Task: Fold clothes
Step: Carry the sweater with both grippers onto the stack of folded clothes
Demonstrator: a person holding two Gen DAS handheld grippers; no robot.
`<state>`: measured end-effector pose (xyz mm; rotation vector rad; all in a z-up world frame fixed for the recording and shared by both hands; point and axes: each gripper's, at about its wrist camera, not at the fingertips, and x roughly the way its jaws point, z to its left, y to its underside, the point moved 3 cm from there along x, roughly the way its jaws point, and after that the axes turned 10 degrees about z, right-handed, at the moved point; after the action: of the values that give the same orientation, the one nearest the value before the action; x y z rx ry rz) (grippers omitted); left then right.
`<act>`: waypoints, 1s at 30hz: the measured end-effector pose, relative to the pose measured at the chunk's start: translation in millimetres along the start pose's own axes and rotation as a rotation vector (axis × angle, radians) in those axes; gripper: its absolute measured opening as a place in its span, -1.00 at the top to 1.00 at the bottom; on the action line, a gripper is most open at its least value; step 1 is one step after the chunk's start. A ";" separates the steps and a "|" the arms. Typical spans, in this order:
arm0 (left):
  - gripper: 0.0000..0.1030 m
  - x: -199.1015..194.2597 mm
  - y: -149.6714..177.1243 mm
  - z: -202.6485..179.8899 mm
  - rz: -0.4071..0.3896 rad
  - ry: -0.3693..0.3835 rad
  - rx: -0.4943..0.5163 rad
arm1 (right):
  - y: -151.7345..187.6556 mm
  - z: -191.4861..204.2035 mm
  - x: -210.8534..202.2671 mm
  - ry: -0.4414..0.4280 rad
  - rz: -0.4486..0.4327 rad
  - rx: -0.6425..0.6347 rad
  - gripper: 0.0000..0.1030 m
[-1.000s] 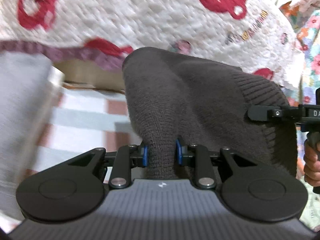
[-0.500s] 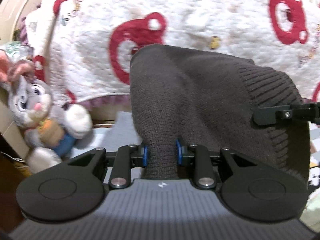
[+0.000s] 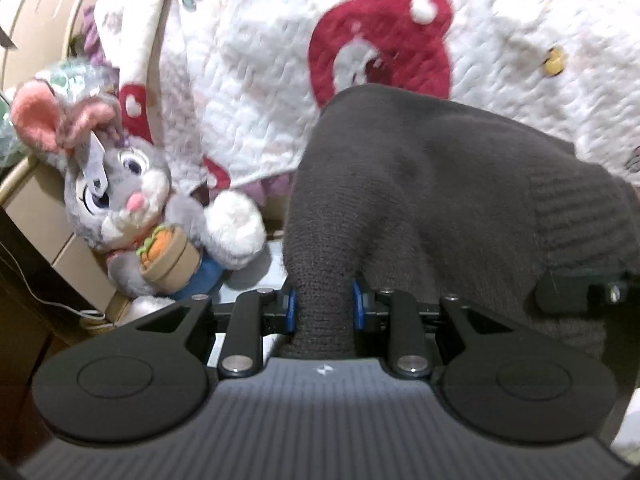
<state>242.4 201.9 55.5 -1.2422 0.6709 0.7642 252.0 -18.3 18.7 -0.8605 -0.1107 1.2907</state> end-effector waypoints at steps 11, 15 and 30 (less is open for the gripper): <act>0.51 96.3 36.4 26.7 0.030 -0.001 -0.092 | 56.6 -77.5 57.8 0.005 -0.026 0.078 -0.22; 0.50 97.0 32.9 19.2 0.041 -0.031 -0.025 | 76.9 -68.8 44.6 0.005 0.033 0.017 -0.45; 0.44 93.9 -1.4 35.8 0.150 -0.290 -0.087 | 111.1 -92.4 84.4 -0.327 0.292 0.484 0.27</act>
<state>299.7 250.1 -11.5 -1.1385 0.5003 1.0842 239.2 11.6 -145.5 -0.2519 0.0725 1.6371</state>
